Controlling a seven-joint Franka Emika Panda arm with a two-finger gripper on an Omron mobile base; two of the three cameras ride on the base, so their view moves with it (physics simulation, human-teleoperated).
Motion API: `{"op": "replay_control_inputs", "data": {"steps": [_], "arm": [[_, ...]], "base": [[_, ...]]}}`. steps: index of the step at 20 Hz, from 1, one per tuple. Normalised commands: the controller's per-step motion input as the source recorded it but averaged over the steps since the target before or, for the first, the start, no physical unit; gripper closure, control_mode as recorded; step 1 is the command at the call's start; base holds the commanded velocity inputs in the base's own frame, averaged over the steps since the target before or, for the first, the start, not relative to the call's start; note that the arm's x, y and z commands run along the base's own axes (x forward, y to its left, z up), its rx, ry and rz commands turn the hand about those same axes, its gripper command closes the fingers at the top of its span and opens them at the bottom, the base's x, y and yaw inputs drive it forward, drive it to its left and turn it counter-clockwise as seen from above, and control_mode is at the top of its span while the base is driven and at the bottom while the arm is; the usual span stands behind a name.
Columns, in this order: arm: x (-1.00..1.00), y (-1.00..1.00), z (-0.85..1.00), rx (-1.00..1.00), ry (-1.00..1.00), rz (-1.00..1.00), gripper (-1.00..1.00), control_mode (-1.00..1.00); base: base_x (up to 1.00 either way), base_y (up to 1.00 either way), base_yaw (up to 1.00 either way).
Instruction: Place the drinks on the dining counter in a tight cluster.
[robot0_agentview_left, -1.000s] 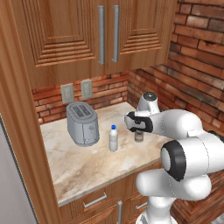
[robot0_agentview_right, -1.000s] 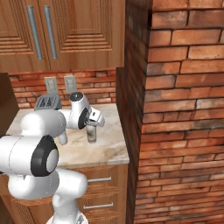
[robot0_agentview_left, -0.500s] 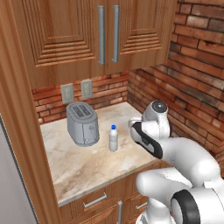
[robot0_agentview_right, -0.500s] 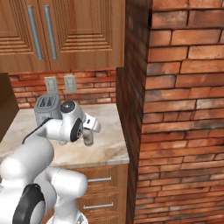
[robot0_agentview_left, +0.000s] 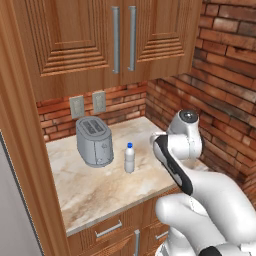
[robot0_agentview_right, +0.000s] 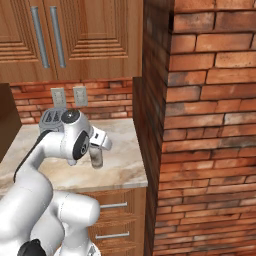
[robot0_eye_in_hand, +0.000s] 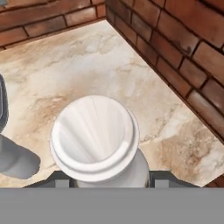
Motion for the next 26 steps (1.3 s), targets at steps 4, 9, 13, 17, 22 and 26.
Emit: {"op": "replay_control_inputs", "data": {"steps": [4,9,13,17,22,26], "arm": [[-0.39,0.04,0.56,0.0,0.16,0.03,1.0,-1.0],[-0.51,0.21,0.32,0.03,-0.02,0.1,1.0,-1.0],[-0.45,0.14,0.27,0.06,-0.11,0.08,1.0,-1.0],[-0.41,0.01,0.41,0.02,-0.06,0.08,1.0,-1.0],[-0.43,0.01,0.45,0.0,-0.02,0.08,1.0,-1.0],[-0.43,0.0,0.22,0.0,-0.01,0.1,1.0,-1.0]], "base": [[0.0,0.0,0.0],[0.0,0.0,0.0],[0.0,0.0,0.0],[0.0,0.0,0.0],[0.0,0.0,0.0],[0.0,0.0,0.0]]}}
